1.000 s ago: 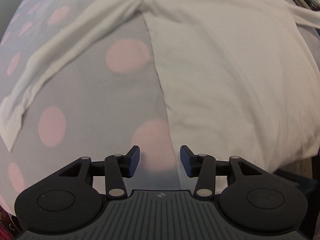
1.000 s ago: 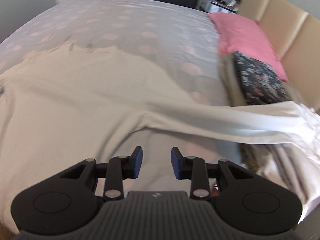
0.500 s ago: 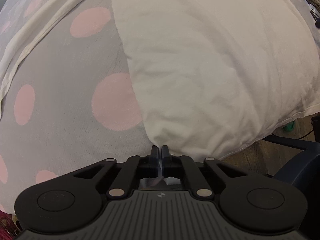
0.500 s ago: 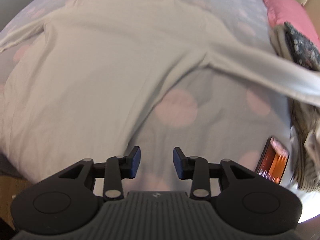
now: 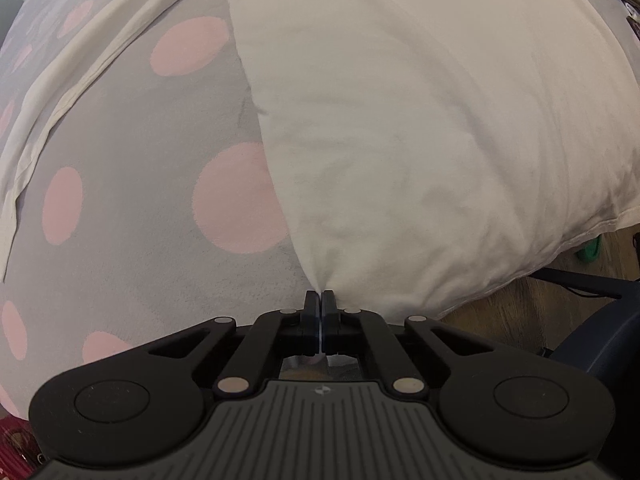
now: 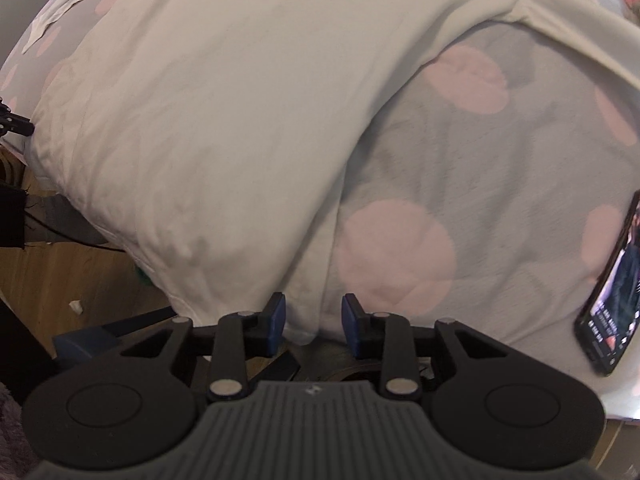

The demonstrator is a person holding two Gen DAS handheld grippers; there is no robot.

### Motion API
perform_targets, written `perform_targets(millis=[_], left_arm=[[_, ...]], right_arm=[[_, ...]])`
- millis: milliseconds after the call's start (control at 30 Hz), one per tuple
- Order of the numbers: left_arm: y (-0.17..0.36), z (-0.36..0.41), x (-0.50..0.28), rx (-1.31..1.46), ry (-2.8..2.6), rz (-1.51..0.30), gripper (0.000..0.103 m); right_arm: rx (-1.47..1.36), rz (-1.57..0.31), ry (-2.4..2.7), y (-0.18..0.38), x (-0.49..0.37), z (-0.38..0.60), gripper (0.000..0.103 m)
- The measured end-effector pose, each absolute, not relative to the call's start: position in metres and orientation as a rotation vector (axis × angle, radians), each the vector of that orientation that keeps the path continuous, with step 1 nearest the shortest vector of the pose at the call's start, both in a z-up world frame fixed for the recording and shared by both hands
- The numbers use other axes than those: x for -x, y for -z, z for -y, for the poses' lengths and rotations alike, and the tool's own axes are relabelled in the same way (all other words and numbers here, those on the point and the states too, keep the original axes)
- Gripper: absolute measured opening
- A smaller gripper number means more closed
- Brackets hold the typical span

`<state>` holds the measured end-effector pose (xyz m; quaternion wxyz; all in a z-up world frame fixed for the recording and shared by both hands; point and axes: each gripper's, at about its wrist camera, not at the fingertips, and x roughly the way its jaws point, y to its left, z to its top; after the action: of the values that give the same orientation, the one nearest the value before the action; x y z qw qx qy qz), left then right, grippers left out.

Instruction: Fold clothes

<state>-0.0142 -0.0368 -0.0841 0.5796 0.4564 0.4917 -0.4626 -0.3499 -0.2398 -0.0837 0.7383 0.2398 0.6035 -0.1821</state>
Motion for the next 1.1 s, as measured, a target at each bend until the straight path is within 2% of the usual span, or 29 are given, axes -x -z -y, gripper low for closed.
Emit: perform_targets(millis=[100, 167, 500, 733, 1100], left_arm=[[0.087, 0.038, 0.011, -1.063, 1.081, -1.148, 0.000], [0.088, 0.039, 0.012, -1.067, 1.084, -1.142, 0.000], [0.094, 0.048, 0.015, -1.083, 1.084, -1.128, 0.000], [0.093, 0.048, 0.018, -1.091, 1.071, -1.118, 0.000], [0.066, 0.045, 0.015, -1.039, 1.063, -1.154, 0.000]], right_arm=[[-0.553, -1.350, 0.381, 0.090, 0.346, 0.237, 0.028], [-0.565, -1.365, 0.371, 0.094, 0.344, 0.235, 0.020], [-0.612, -1.371, 0.453, 0.105, 0.342, 0.231, 0.017], [-0.779, -1.359, 0.592, 0.116, 0.348, 0.238, 0.004], [-0.707, -1.361, 0.608, 0.045, 0.378, 0.233, 0.001]])
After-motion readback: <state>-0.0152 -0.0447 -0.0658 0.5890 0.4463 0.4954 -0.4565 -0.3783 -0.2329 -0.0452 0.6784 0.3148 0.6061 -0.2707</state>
